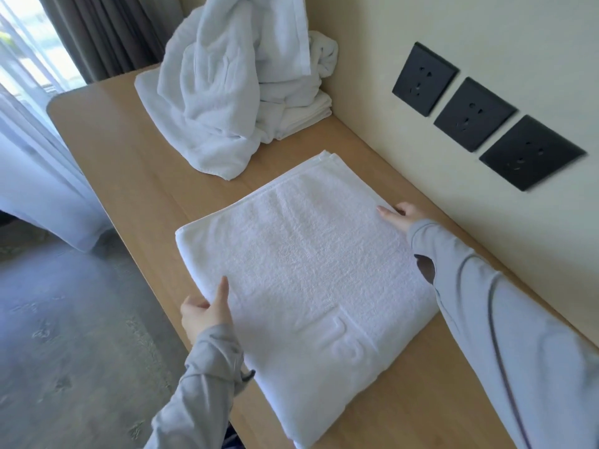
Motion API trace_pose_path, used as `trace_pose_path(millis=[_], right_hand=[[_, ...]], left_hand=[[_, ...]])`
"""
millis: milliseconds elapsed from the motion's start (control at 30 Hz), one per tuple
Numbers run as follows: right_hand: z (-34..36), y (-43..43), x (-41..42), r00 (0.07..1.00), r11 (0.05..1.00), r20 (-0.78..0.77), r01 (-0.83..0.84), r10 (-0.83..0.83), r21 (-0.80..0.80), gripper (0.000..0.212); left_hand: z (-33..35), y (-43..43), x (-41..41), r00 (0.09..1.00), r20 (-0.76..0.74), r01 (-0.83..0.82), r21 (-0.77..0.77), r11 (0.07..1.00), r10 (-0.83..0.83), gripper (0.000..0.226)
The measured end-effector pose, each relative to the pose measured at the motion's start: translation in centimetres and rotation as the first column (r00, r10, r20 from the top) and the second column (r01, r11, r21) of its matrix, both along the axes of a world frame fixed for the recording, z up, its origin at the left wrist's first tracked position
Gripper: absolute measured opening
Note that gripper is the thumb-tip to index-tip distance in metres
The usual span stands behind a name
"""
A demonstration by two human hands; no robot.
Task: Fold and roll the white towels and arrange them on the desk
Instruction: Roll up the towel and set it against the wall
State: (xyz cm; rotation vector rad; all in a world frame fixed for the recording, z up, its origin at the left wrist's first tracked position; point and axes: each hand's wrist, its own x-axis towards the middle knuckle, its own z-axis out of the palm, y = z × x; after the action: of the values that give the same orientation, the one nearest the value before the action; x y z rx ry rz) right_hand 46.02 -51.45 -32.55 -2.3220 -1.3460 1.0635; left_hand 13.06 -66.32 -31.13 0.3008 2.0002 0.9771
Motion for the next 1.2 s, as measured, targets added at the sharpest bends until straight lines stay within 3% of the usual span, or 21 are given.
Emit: trace_pose_path(millis=[33, 167, 333, 467, 600, 733, 833, 900, 1000, 1100, 1133, 1200], right_hand=[[0.0, 0.4, -0.1, 1.000, 1.000, 0.005, 0.002, -0.002, -0.027, 0.077], [0.3, 1.5, -0.1, 0.999, 0.990, 0.034, -0.031, 0.036, -0.138, 0.089], [2.3, 1.2, 0.2, 0.997, 0.978, 0.044, -0.046, 0.056, -0.203, 0.097], [5.2, -2.5, 0.5, 0.999, 0.999, -0.043, 0.030, -0.032, -0.046, 0.075], [8.1, -10.4, 1.6, 0.961, 0.960, -0.114, 0.262, -0.251, 0.094, 0.051], [9.6, -19.9, 1.5, 0.823, 0.805, -0.216, 0.564, -0.526, 0.187, 0.039], [8.8, -26.3, -0.1, 0.632, 0.613, -0.321, 0.771, -0.705, 0.172, 0.039], [7.0, -29.1, -1.1, 0.516, 0.496, -0.305, 0.856, -0.800, 0.147, 0.042], [4.2, -30.9, -3.4, 0.422, 0.400, -0.274, 0.906, -0.864, 0.136, 0.047], [2.2, -31.1, -6.3, 0.486, 0.471, 0.015, 0.838, -0.874, 0.275, 0.107], [1.8, -31.0, -6.9, 0.497, 0.517, 0.149, 0.793, -0.855, 0.322, 0.115], [1.8, -29.8, -8.2, 0.547, 0.668, 0.384, 0.622, -0.744, 0.409, 0.090]], left_hand=[[-0.1, 0.4, -0.3, 0.999, 0.025, 0.032, -0.031, 0.999, -0.031, 0.045], [-1.1, 0.7, -0.6, 0.997, 0.026, 0.068, -0.050, 0.996, -0.066, 0.036], [-0.7, 0.5, 0.0, 0.975, -0.199, 0.119, 0.079, 0.990, -0.101, 0.032], [0.7, 1.7, -0.2, 0.922, -0.320, 0.298, 0.232, 0.926, -0.217, 0.033], [3.8, 5.3, 0.2, 0.833, -0.419, 0.507, 0.319, 0.800, -0.361, 0.024], [7.2, 10.7, 2.4, 0.650, -0.458, 0.753, 0.284, 0.593, -0.607, 0.037], [8.0, 14.4, 6.2, 0.417, -0.437, 0.909, 0.208, 0.361, -0.797, 0.042], [6.8, 15.9, 8.8, 0.270, -0.421, 0.962, 0.151, 0.227, -0.866, 0.037], [3.0, 15.9, 11.4, 0.134, -0.404, 0.990, 0.008, 0.143, -0.905, 0.028], [-0.1, 14.1, 12.1, 0.074, -0.426, 0.975, -0.158, 0.154, -0.902, 0.041], [-0.5, 13.2, 12.0, 0.027, -0.482, 0.966, -0.214, 0.148, -0.876, 0.048], [-0.8, 10.3, 11.7, -0.160, -0.683, 0.965, -0.260, 0.032, -0.713, 0.059]])
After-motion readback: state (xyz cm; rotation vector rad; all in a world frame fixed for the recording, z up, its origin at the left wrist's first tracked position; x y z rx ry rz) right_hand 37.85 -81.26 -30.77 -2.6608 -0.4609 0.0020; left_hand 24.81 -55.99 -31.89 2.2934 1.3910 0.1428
